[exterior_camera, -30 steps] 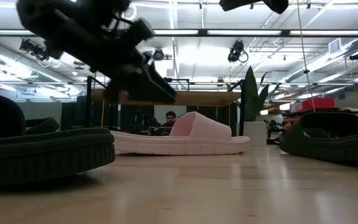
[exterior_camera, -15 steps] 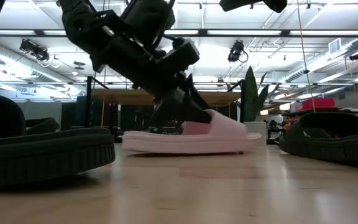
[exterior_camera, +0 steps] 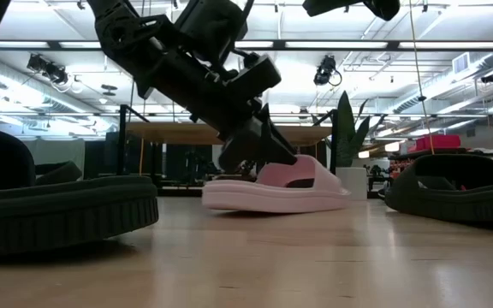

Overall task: Pick and place slides into the shelf
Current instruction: Put the left pink slipper on the shelf

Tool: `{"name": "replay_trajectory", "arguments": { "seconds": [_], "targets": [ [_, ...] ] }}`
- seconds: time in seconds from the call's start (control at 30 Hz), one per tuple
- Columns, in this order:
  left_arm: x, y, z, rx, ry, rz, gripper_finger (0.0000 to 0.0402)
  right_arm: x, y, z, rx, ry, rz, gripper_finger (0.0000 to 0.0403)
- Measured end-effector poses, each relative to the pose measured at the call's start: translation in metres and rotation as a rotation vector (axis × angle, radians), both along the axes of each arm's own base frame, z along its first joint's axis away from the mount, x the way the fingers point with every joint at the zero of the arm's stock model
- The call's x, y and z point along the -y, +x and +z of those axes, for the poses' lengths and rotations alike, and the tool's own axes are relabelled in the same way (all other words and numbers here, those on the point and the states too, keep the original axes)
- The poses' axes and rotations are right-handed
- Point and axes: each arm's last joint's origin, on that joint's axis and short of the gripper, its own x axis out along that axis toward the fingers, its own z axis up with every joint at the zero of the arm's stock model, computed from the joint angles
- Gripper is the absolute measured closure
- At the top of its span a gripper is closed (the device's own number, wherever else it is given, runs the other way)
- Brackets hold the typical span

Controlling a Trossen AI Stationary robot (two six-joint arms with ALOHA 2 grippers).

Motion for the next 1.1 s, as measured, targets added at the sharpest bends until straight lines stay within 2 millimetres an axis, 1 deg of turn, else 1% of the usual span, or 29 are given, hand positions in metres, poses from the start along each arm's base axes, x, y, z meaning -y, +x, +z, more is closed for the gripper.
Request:
{"name": "replay_trajectory", "arguments": {
  "seconds": [0.13,0.33,0.5,0.6,0.73,0.83,0.9,0.97,1.03,1.1],
  "targets": [
    [-0.007,0.000,-0.001,-0.003,-0.007,0.021,0.0291,0.000,0.000,0.000,-0.003,0.009,0.010,0.0340],
    [-0.017,0.000,-0.001,0.008,-0.066,0.078,0.0288,0.000,0.000,0.000,-0.003,0.013,0.013,0.0340],
    [-0.028,-0.004,-0.008,-0.050,-0.118,0.120,0.0285,0.000,0.000,0.000,-0.002,0.013,0.013,0.0340],
    [-0.028,-0.006,-0.010,-0.074,-0.151,0.143,0.0285,0.000,0.000,0.000,-0.002,0.013,0.013,0.0340],
    [-0.028,-0.006,-0.010,-0.069,-0.150,0.146,0.0289,0.000,0.000,0.000,-0.003,0.013,0.013,0.0340],
    [-0.030,-0.005,-0.009,-0.053,-0.143,0.162,0.0302,0.000,0.000,0.000,-0.002,0.013,0.013,0.0340],
    [-0.033,-0.005,-0.009,-0.053,-0.143,0.168,0.0318,0.000,0.000,0.000,-0.003,0.013,0.013,0.0340],
    [-0.035,-0.006,-0.009,-0.053,-0.147,0.177,0.0342,0.000,0.000,0.000,-0.003,0.013,0.013,0.0340],
    [-0.036,-0.006,-0.009,-0.044,-0.164,0.194,0.0375,0.000,0.000,0.000,-0.003,0.013,0.013,0.0340],
    [-0.036,-0.006,-0.009,-0.022,-0.212,0.223,0.0388,0.000,0.000,0.000,-0.003,0.013,0.013,0.0340]
  ]
}}
